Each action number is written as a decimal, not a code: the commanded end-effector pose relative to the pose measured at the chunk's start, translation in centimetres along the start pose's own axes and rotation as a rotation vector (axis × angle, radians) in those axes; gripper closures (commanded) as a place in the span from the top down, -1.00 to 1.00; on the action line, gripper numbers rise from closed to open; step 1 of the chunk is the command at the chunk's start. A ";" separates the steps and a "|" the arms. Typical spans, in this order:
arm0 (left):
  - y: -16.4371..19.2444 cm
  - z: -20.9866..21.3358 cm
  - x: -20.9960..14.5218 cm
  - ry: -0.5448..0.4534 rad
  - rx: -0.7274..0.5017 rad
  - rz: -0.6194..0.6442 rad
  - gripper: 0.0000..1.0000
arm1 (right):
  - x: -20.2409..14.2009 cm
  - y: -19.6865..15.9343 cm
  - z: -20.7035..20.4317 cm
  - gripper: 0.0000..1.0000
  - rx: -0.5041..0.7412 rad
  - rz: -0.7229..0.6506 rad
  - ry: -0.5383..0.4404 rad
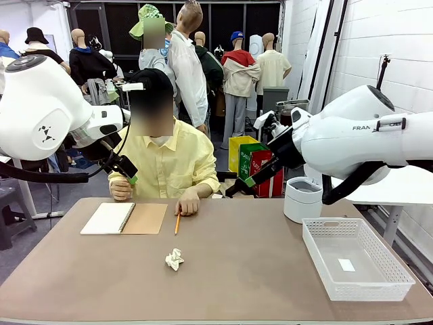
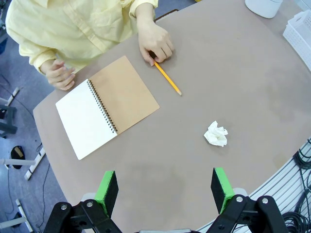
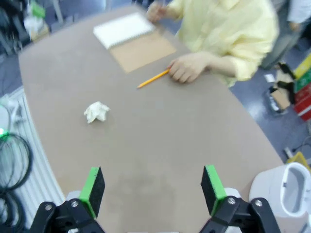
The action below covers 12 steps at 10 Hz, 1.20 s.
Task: Sort the paper based on its condition.
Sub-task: If a person hands you a paper, place it in the Organizing basket , and if it's crumpled, put it in the Trash can.
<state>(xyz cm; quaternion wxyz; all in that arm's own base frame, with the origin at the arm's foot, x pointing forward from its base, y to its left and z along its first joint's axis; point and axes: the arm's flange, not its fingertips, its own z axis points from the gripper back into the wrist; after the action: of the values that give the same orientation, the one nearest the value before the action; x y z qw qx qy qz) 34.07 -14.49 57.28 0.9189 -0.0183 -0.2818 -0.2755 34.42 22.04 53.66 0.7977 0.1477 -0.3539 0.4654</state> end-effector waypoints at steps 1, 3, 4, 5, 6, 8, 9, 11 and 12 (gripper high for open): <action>0.2 -0.2 -0.1 -0.011 0.001 -0.008 1.00 | 2.5 1.8 -4.1 1.00 0.059 0.103 0.060; 0.2 -0.2 -0.1 -0.011 0.001 -0.008 1.00 | 3.2 3.5 -7.2 1.00 0.102 0.158 0.109; 0.2 -0.2 -0.1 -0.011 0.001 -0.008 1.00 | 3.2 4.2 -8.1 1.00 0.117 0.177 0.128; 0.2 -0.2 -0.1 -0.011 0.001 -0.008 1.00 | 3.3 4.7 -8.9 1.00 0.123 0.194 0.138; 0.2 -0.2 -0.1 -0.011 0.001 -0.008 1.00 | 3.2 5.1 -9.6 1.00 0.121 0.205 0.153; 0.2 -0.2 -0.1 -0.011 0.001 -0.008 1.00 | 2.7 5.2 -8.7 1.00 0.106 0.244 0.164; 0.2 -0.2 -0.1 -0.011 0.001 -0.008 1.00 | 2.8 5.9 -9.7 1.00 0.097 0.199 0.162; 0.2 -0.2 -0.1 -0.011 0.001 -0.008 1.00 | 2.8 5.9 -9.7 1.00 0.097 0.199 0.162; 0.2 -0.2 -0.1 -0.011 0.001 -0.008 1.00 | 2.8 5.9 -9.7 1.00 0.097 0.199 0.162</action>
<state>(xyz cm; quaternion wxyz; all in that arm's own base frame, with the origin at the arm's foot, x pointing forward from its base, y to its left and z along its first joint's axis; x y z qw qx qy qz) 34.08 -14.49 57.25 0.9189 -0.0184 -0.2816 -0.2755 34.36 32.34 48.34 0.7634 0.1000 -0.2790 0.5738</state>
